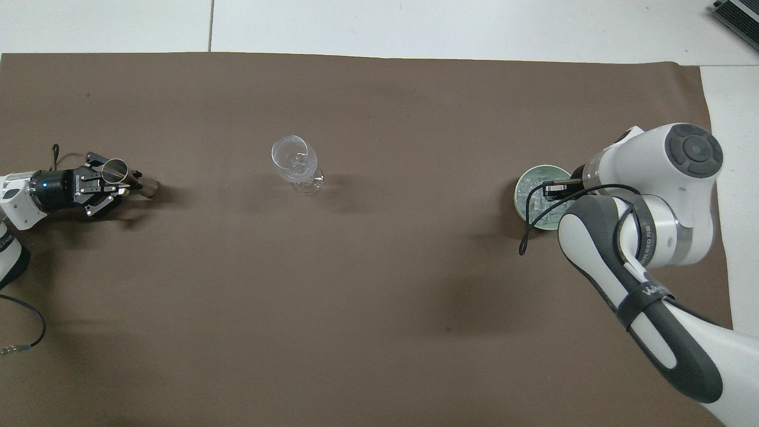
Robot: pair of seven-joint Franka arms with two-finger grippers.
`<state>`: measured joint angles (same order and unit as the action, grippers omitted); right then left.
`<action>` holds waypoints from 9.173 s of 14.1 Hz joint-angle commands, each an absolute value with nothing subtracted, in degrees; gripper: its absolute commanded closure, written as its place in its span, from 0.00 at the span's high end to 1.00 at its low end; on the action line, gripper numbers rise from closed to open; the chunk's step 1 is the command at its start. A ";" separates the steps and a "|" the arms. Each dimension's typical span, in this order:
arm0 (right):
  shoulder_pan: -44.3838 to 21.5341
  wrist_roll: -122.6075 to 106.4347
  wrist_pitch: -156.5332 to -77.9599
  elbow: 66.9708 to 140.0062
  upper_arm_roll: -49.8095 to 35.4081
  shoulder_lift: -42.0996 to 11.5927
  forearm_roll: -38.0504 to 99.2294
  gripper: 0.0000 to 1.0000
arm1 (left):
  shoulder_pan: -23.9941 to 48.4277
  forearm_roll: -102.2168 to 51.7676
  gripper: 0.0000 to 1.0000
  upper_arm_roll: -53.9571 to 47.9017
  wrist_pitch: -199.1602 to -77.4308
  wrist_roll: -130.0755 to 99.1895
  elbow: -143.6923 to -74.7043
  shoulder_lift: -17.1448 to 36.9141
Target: Pour wine and add ice with both arms
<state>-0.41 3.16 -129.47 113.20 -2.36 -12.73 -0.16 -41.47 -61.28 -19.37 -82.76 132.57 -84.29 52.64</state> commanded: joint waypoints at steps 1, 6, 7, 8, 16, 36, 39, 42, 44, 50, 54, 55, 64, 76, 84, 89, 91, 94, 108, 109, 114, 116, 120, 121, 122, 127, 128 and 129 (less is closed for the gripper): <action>0.26 2.02 -127.62 112.15 -2.55 -9.24 -0.09 0.00 | -41.40 -60.38 0.00 -19.34 -81.83 133.42 -83.50 53.44; 0.00 2.20 -118.58 108.20 -2.72 -3.36 0.70 0.00 | -41.66 -59.07 0.00 -19.34 -82.87 133.51 -83.50 53.53; -0.17 2.28 -116.74 107.58 -2.81 -2.12 0.70 0.00 | -41.75 -59.06 0.00 -19.34 -83.05 133.51 -83.50 53.53; -0.35 2.29 -114.63 106.62 -2.81 -1.15 0.79 0.00 | -41.57 -59.06 0.00 -19.34 -83.06 133.59 -83.50 53.53; -0.88 7.19 -103.46 94.67 -6.32 -2.19 1.40 0.00 | -42.01 -58.98 0.05 -19.34 -82.97 133.33 -84.38 53.61; -18.19 56.33 -116.80 76.91 -15.47 -19.24 10.90 0.00 | -41.93 -46.77 0.67 -16.09 -82.26 132.19 -80.59 41.95; -19.94 59.75 -122.41 75.42 -15.73 -22.92 10.73 0.00 | -40.61 -43.87 0.69 -15.91 -82.88 123.69 -80.59 35.36; -23.20 62.13 -123.74 69.63 -14.94 -28.89 10.11 0.00 | -38.86 -37.29 0.69 -15.91 -84.11 114.12 -80.60 27.63; -24.52 64.41 -123.92 66.89 -14.85 -30.94 7.22 0.00 | -35.88 -31.58 0.70 -16.00 -85.68 107.00 -80.77 22.61; -26.19 64.69 -128.05 66.71 -14.94 -34.97 3.01 0.00 | -23.23 -18.14 0.79 -15.82 -86.22 74.77 -81.04 11.79; -27.25 64.69 -129.02 66.45 -15.03 -37.00 0.53 0.00 | -14.78 -9.25 0.87 -15.73 -87.27 47.80 -81.04 9.32; -27.33 64.69 -129.02 66.45 -15.03 -37.09 0.18 0.00 | -13.63 -7.66 0.90 -15.82 -87.62 39.63 -81.12 9.23; -27.42 64.51 -129.11 66.45 -15.03 -37.18 0.09 0.31 | -10.99 4.22 0.96 -16.08 -88.59 1.35 -81.48 7.91; -23.56 63.37 -126.39 73.27 -14.85 -26.83 -2.55 1.00 | -10.38 4.04 0.99 -15.91 -87.01 -1.49 -82.00 6.68; -14.69 48.72 -108.57 83.85 -14.77 -11.17 -2.55 1.00 | 7.70 2.03 1.00 3.03 -87.89 -1.06 -81.65 5.19; -6.17 32.99 -95.39 83.76 -14.85 -6.07 -2.46 1.00 | 6.95 -1.50 1.00 3.78 -87.28 -0.88 -81.56 4.84; -3.00 26.49 -92.65 83.76 -14.85 -4.93 -2.37 1.00 | 6.94 -0.97 1.00 3.87 -87.10 -0.53 -81.56 4.75; -0.97 22.24 -91.15 83.41 -14.85 -4.13 -2.37 1.00 | 6.94 -0.88 1.00 3.87 -87.63 -0.09 -81.65 5.19; 0.10 16.00 -87.98 80.68 -9.94 -4.04 -1.23 1.00 | 7.91 -0.09 1.00 2.37 -88.68 1.49 -81.47 5.71; -0.17 15.74 -87.72 80.77 -9.41 -4.04 -1.23 1.00 | 7.91 -0.09 1.00 2.46 -88.68 1.49 -81.47 5.54; -2.81 12.15 -85.62 81.29 -5.89 -3.08 -1.32 1.00 | 7.82 -0.17 1.00 2.46 -87.45 1.41 -81.47 4.57; -2.81 10.64 -84.21 81.65 -5.63 -2.81 -1.32 1.00 | 8.09 0.70 1.00 2.37 -87.10 0.53 -82.09 4.31; -2.90 10.64 -83.67 81.65 -5.54 -2.81 -1.23 1.00 | 8.09 1.23 1.00 2.46 -86.13 -0.44 -82.53 3.69; -2.90 10.81 -83.76 81.56 -5.54 -2.81 -1.23 1.00 | 8.09 1.23 1.00 2.46 -85.96 -0.44 -83.14 3.52; -2.90 11.07 -83.67 81.56 -5.45 -2.81 -1.23 1.00 | 8.09 1.32 1.00 2.46 -86.04 -0.44 -83.32 3.43; -2.90 11.16 -83.66 84.45 -4.57 -0.97 -1.41 1.00 | 8.26 2.02 1.00 2.55 -85.61 -0.44 -82.71 3.25; -2.90 10.81 -84.54 85.85 -4.57 -0.18 -1.41 1.00 | 8.17 2.02 1.00 2.55 -85.43 -0.35 -82.71 3.25; -2.90 10.72 -84.81 86.30 -4.57 -0.09 -1.41 1.00 | 8.26 2.20 1.00 2.46 -85.69 -0.35 -82.71 3.43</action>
<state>-2.70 11.97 -82.98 82.31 -5.00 -2.68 -1.50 7.26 0.86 1.96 -85.93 0.39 -81.06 4.86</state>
